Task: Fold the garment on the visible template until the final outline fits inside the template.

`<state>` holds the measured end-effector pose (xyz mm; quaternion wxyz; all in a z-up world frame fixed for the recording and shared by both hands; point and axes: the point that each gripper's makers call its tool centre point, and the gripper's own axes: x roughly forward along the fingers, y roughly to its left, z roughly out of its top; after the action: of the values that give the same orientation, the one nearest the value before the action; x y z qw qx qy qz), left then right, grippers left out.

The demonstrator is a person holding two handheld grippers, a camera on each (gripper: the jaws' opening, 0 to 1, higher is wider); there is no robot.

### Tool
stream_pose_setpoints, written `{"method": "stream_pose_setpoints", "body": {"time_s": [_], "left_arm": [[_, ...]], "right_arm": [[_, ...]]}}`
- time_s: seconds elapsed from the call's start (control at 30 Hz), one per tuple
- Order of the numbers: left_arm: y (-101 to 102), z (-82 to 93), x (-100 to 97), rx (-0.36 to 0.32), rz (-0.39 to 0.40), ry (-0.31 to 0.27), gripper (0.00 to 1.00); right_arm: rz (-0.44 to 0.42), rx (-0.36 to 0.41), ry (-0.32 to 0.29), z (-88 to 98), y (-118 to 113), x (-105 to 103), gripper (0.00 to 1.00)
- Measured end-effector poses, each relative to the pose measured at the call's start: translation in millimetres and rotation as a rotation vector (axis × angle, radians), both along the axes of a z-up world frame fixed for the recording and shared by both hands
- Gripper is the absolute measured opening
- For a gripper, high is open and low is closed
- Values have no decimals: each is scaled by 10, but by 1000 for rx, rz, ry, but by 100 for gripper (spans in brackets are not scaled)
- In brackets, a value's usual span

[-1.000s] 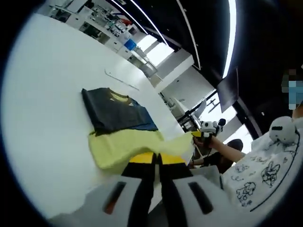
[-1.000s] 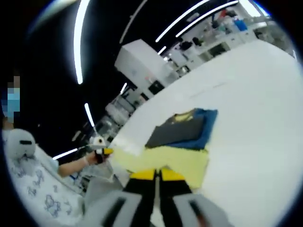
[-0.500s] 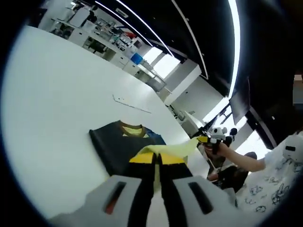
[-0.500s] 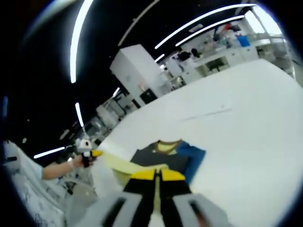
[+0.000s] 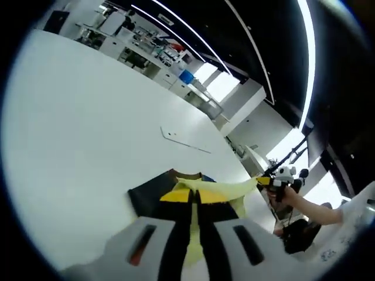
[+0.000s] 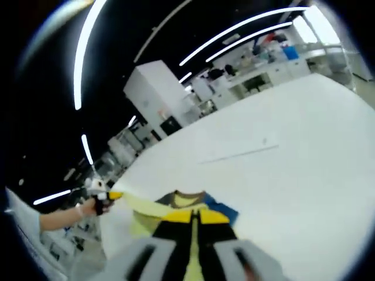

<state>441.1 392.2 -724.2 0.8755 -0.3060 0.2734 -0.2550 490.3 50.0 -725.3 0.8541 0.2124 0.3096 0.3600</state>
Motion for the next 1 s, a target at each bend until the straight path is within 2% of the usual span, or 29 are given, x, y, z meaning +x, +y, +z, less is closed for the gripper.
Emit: {"method": "stream_pose_setpoints", "body": {"time_s": [0.1,0.2,0.63,1.0], "left_arm": [[27,-117,73,16,16,20,0],[30,-213,116,0,35,48,0],[77,-699,271,66,71,140,0],[113,-883,292,73,75,177,0]], "right_arm": [[-12,0,13,-83,0,71,0],[-21,6,36,-170,18,114,0],[-32,-35,92,-595,77,225,0],[-12,-86,82,-755,89,233,0]]}}
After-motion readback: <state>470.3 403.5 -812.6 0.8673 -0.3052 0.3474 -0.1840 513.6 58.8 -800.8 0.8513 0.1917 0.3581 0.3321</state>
